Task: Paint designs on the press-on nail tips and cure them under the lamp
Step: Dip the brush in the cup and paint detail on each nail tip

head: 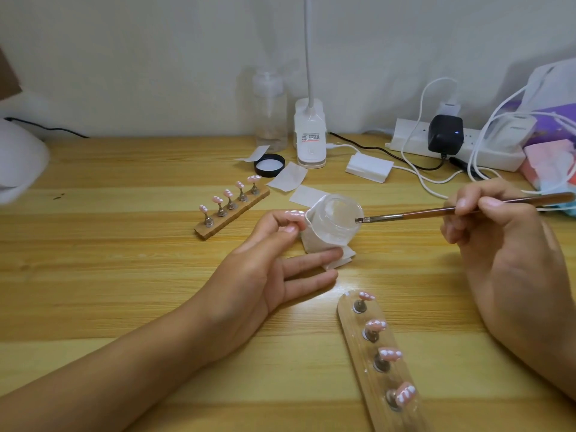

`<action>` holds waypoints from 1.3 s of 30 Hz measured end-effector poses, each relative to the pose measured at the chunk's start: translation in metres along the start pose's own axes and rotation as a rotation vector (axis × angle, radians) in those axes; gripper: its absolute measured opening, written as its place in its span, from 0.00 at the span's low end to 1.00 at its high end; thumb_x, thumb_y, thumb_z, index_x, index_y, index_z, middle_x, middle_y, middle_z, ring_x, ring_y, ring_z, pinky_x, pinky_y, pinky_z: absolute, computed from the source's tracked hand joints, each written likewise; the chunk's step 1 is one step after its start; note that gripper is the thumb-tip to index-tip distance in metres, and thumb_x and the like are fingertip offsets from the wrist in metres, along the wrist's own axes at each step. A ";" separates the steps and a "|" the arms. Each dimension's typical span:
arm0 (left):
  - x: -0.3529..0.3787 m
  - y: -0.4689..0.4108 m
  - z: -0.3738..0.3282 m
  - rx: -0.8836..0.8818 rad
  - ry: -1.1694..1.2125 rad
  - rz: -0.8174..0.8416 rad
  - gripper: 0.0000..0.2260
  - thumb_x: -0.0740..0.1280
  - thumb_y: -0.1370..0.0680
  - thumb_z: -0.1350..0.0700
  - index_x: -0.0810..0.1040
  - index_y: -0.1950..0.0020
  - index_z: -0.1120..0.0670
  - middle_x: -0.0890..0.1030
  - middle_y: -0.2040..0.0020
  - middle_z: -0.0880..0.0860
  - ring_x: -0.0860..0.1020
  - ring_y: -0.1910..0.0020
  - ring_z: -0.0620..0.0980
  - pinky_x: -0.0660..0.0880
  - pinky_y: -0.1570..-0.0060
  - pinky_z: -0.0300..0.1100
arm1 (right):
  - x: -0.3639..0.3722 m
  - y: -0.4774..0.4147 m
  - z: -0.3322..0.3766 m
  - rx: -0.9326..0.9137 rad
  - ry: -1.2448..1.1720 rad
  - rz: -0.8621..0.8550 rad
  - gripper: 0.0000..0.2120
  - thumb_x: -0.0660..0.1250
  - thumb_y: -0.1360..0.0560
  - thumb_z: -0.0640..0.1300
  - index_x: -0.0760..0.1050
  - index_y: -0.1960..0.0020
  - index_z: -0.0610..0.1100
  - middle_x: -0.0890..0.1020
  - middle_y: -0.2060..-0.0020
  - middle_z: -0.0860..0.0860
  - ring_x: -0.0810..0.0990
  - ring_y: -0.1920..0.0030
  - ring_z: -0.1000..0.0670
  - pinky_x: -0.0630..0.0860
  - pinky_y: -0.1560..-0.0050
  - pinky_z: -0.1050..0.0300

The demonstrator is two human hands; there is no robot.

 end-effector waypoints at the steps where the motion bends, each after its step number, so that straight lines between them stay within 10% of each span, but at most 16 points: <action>1: 0.000 0.000 0.000 -0.003 0.003 -0.003 0.03 0.62 0.24 0.56 0.76 0.55 0.52 0.84 0.46 0.50 0.80 0.42 0.64 0.79 0.45 0.56 | 0.000 0.000 0.000 0.002 -0.006 -0.003 0.11 0.57 0.27 0.46 0.77 0.62 0.53 0.74 0.64 0.56 0.69 0.63 0.52 0.65 0.59 0.58; 11: -0.001 0.000 0.000 0.013 -0.009 -0.029 0.02 0.64 0.23 0.56 0.75 0.54 0.51 0.85 0.50 0.48 0.81 0.43 0.61 0.80 0.47 0.54 | -0.005 -0.002 -0.005 0.070 -0.083 -0.047 0.11 0.58 0.27 0.45 0.77 0.63 0.52 0.74 0.64 0.55 0.71 0.65 0.55 0.69 0.61 0.63; 18: -0.008 0.002 -0.002 0.187 -0.382 -0.264 0.11 0.64 0.22 0.54 0.80 0.60 0.41 0.74 0.65 0.42 0.71 0.71 0.41 0.72 0.69 0.36 | 0.002 0.000 -0.002 0.101 -0.148 -0.031 0.18 0.54 0.24 0.40 0.80 0.61 0.50 0.76 0.66 0.54 0.73 0.66 0.56 0.72 0.64 0.64; 27: 0.010 0.011 0.000 0.195 -0.549 -0.006 0.03 0.70 0.28 0.58 0.83 0.56 0.54 0.84 0.60 0.43 0.76 0.65 0.40 0.74 0.63 0.31 | 0.013 0.003 0.001 0.180 -0.208 0.062 0.15 0.56 0.26 0.40 0.80 0.62 0.49 0.78 0.67 0.51 0.78 0.66 0.52 0.77 0.62 0.63; 39: 0.012 0.012 -0.002 0.199 -0.627 -0.012 0.05 0.72 0.30 0.56 0.82 0.61 0.44 0.81 0.65 0.41 0.75 0.65 0.38 0.71 0.63 0.29 | 0.020 0.007 0.002 0.221 -0.162 0.141 0.15 0.56 0.28 0.38 0.79 0.65 0.48 0.78 0.68 0.51 0.77 0.67 0.52 0.76 0.65 0.64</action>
Point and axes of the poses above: each hand's wrist, its own y-axis away from the middle knuckle, its own x-axis out of the palm, z = x × y, the point moved 5 cm from there along -y, towards the middle knuckle
